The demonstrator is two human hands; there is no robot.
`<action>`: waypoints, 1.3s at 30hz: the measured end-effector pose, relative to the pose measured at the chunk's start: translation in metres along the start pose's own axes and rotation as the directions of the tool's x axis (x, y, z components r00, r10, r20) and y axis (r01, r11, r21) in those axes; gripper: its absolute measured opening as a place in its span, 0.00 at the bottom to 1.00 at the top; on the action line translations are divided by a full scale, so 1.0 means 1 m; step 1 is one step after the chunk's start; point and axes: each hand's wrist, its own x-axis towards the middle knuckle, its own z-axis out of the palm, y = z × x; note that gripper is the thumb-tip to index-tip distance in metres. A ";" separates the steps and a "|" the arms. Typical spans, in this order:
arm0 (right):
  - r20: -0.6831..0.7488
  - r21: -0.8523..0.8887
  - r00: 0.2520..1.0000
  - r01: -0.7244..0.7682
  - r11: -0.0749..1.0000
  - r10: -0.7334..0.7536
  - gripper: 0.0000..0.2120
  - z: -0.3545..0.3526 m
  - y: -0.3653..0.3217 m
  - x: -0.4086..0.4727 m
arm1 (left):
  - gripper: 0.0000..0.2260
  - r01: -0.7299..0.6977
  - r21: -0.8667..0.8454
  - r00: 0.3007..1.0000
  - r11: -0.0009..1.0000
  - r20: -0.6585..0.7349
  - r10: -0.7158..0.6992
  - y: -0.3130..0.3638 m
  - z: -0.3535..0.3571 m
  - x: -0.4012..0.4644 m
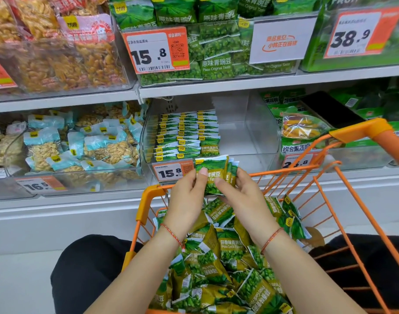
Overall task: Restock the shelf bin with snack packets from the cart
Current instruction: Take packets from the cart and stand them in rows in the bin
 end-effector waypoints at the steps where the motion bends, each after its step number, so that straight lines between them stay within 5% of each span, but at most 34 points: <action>1: -0.008 -0.013 1.000 -0.001 1.000 0.001 0.10 0.002 -0.002 0.006 | 0.19 -0.016 0.010 1.000 1.000 -0.005 0.016 -0.001 -0.002 0.004; 6: -0.038 -0.030 0.999 -0.013 0.999 0.011 0.18 0.011 -0.017 0.039 | 0.19 -0.063 -0.011 0.997 0.998 -0.053 0.062 -0.001 -0.011 0.031; 11: 0.000 0.000 0.983 -0.186 0.983 0.186 0.16 0.006 -0.022 0.076 | 0.16 -0.064 -0.044 0.996 0.997 0.051 0.067 -0.007 -0.020 0.059; 15: -0.055 0.009 0.970 -0.238 0.971 0.238 0.14 -0.009 -0.027 0.111 | 0.14 -0.081 -0.088 0.992 0.993 -0.106 0.071 -0.020 -0.040 0.079; 19: -0.120 -0.267 0.976 -0.208 0.941 0.182 0.16 -0.023 -0.023 0.151 | 0.15 -0.207 -0.070 0.941 0.976 -0.287 0.179 -0.045 -0.056 0.091; 23: 0.025 -0.534 0.963 -0.214 0.818 0.268 0.08 -0.017 -0.012 0.177 | 0.21 -0.259 -0.005 0.918 0.966 -0.312 0.245 -0.053 -0.059 0.097; 30: 0.076 -0.724 0.911 -0.229 0.651 0.406 0.17 -0.006 0.010 0.203 | 0.24 -0.285 0.037 0.907 0.958 -0.313 0.282 -0.056 -0.061 0.106; 39: 0.050 -0.820 0.868 -0.247 0.517 0.493 0.16 -0.024 0.021 0.209 | 0.25 -0.285 0.094 0.909 0.954 -0.291 0.300 -0.059 -0.061 0.106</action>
